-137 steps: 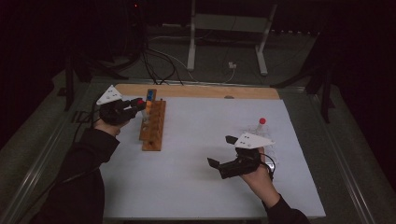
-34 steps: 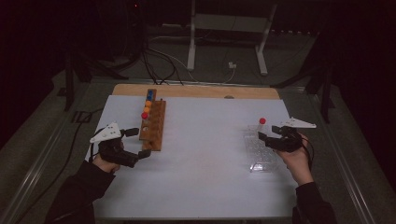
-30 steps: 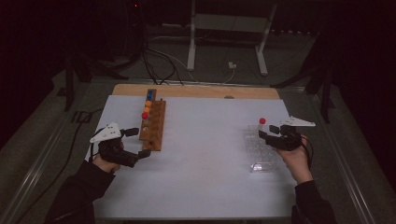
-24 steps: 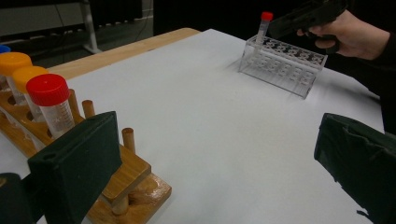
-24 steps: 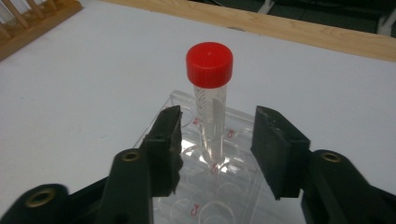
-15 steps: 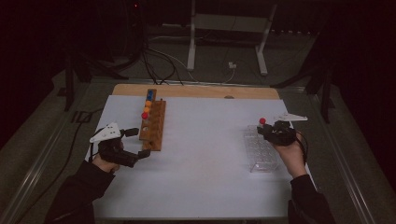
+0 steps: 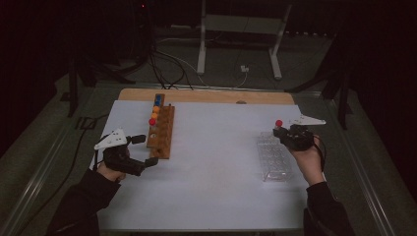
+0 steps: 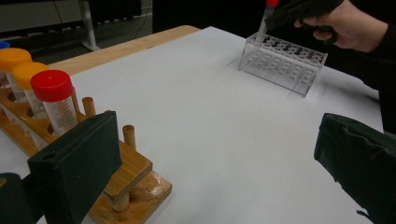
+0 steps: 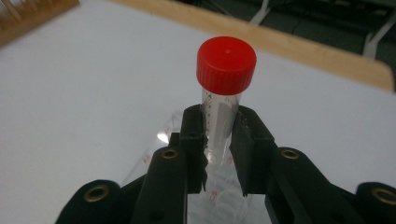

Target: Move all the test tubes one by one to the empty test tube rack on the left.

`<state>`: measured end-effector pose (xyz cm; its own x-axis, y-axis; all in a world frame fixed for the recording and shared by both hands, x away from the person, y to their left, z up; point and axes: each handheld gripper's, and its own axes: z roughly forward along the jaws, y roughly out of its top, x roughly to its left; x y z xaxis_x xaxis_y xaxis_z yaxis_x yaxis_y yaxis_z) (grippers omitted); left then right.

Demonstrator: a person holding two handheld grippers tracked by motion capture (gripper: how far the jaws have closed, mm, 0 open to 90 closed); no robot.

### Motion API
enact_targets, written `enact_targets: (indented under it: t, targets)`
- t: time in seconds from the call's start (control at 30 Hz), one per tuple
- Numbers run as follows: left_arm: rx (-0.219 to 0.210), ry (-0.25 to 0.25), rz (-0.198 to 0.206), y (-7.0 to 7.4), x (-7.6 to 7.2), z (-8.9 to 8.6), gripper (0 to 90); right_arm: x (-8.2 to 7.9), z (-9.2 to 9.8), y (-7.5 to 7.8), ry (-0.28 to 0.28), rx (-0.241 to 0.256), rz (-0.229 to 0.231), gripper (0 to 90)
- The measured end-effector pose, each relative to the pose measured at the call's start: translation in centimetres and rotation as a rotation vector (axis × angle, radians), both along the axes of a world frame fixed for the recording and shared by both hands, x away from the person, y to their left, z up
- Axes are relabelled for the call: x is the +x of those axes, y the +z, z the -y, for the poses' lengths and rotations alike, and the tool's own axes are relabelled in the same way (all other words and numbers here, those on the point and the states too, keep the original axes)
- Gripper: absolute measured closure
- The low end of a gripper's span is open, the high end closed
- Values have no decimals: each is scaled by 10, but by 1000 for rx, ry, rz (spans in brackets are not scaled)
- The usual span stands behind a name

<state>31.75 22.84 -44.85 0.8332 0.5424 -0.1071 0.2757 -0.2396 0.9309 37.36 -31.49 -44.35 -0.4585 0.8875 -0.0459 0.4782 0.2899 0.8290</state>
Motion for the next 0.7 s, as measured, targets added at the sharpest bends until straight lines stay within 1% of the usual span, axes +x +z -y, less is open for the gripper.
enact_targets:
  t: [0.07, 0.1, 0.13, 0.17, 0.23, 0.3, 0.33, 0.37, 0.4, 0.43, 0.5, 0.57, 0.6, 0.63, 0.7]
  targets:
    - [10, -1, 9, 2, -1, 0, 14, -3, 0, 9, -3, 1, 23, 749]
    - [6, -3, 9, 2, -1, 1, 14, -5, 0, 15, -3, 1, 40, 749]
    - [12, 5, 11, 4, -1, 2, 14, -8, 0, 20, -2, 3, 55, 749]
    - [14, -3, 11, 4, -2, 3, 14, -11, 0, 27, 2, 10, 72, 749]
    - [19, -3, 8, 6, -2, 6, 14, -16, -1, 36, 12, 19, 88, 749]
    - [18, -20, 5, 8, -2, 9, 14, -22, -7, 42, 35, 15, 96, 749]
    - [22, -20, 12, 9, -3, 12, 14, -24, -10, 44, 47, 17, 99, 749]
    - [12, -34, 7, 11, -3, 13, 14, -28, -15, 45, 64, 16, 101, 749]
    - [12, -39, 6, 12, -3, 15, 14, -31, -20, 45, 80, 19, 102, 749]
    - [22, -42, 10, 13, -3, 18, 14, -33, -23, 45, 93, 24, 99, 749]
    - [24, -54, 9, 15, -3, 22, 14, -40, -34, 44, 135, 20, 98, 748]
    - [22, -74, 3, 18, -3, 26, 14, -45, -47, 42, 183, 25, 81, 749]
    - [25, -75, 2, 19, -3, 29, 14, -47, -51, 41, 199, 20, 77, 748]
    - [22, -86, 1, 20, -2, 32, 14, -49, -57, 39, 218, 11, 75, 749]
    - [22, -91, 1, 22, -2, 37, 14, -53, -68, 37, 255, 15, 64, 749]
